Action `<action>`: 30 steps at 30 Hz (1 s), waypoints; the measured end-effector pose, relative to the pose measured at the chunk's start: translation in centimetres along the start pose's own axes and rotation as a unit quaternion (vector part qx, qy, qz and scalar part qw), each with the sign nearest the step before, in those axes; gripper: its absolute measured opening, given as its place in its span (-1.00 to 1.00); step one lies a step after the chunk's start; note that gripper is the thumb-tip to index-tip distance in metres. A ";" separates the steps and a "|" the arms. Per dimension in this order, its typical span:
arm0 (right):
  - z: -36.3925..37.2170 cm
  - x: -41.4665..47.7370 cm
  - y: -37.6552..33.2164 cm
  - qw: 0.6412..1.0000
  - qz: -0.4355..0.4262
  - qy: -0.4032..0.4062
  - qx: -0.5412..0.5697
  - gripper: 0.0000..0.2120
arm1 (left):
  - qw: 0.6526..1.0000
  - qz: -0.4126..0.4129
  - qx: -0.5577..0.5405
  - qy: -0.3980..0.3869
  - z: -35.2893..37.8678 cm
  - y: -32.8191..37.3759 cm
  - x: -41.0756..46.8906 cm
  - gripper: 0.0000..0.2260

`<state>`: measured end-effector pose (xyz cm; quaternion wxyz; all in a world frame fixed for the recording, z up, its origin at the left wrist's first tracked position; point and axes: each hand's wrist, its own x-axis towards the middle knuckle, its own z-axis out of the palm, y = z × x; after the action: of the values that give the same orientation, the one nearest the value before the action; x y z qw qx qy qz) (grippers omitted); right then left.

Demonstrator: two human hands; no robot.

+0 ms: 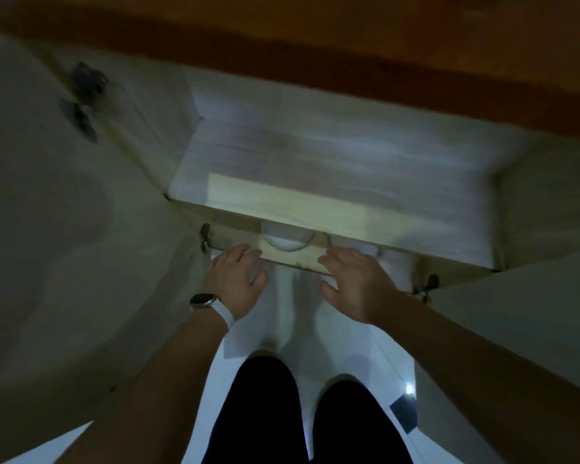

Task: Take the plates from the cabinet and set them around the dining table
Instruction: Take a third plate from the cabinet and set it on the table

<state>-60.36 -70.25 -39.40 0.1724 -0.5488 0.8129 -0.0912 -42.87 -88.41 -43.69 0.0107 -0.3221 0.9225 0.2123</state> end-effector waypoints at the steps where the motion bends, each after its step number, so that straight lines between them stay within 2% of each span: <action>1: 2.2 0.7 1.0 1.000 -0.007 -0.005 -0.005 -0.56 | 1.000 -0.006 -0.002 0.006 2.0 -1.1 0.9 -0.45; 7: 14.7 7.0 7.4 1.000 -0.005 -0.002 -0.011 -0.43 | 0.999 -0.017 -0.009 0.040 13.0 -7.0 7.8 -0.39; 10: 20.2 10.3 10.3 1.000 0.010 0.016 -0.012 -0.44 | 0.998 -0.006 0.002 0.058 17.7 -9.3 10.6 -0.43; 15: 26.0 14.2 14.1 0.999 0.033 0.037 -0.002 -0.50 | 0.996 -0.043 -0.047 0.058 23.8 -12.3 13.7 -0.41; 18: 28.3 15.7 15.5 0.997 0.047 0.060 0.021 -0.45 | 0.991 -0.076 -0.100 0.044 26.1 -13.8 15.8 -0.50; 22: 31.0 18.7 17.5 0.988 0.077 0.107 0.077 -0.55 | 0.942 -0.176 -0.282 0.040 27.9 -14.7 19.3 -0.60; 25: 32.5 21.0 18.6 0.973 0.082 0.191 0.096 -0.66 | 0.915 -0.216 -0.337 0.056 29.2 -15.0 21.7 -0.72; 27: 33.1 21.9 19.2 0.972 0.076 0.214 0.056 -0.74 | 0.901 -0.232 -0.361 0.066 29.9 -15.1 22.9 -0.72; 28: 33.2 22.0 19.3 0.978 0.052 0.199 0.043 -0.72 | 0.894 -0.232 -0.378 0.063 30.3 -15.3 23.5 -0.69; 30: 33.7 23.0 20.2 0.980 0.000 0.195 -0.026 -0.74 | 0.876 -0.229 -0.423 0.037 30.9 -15.4 24.5 -0.57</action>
<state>-72.68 -82.39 -81.49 -0.0041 -0.5244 0.8333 -0.1750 -56.63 -101.37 -81.56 -0.1123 -0.5061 0.6446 0.5619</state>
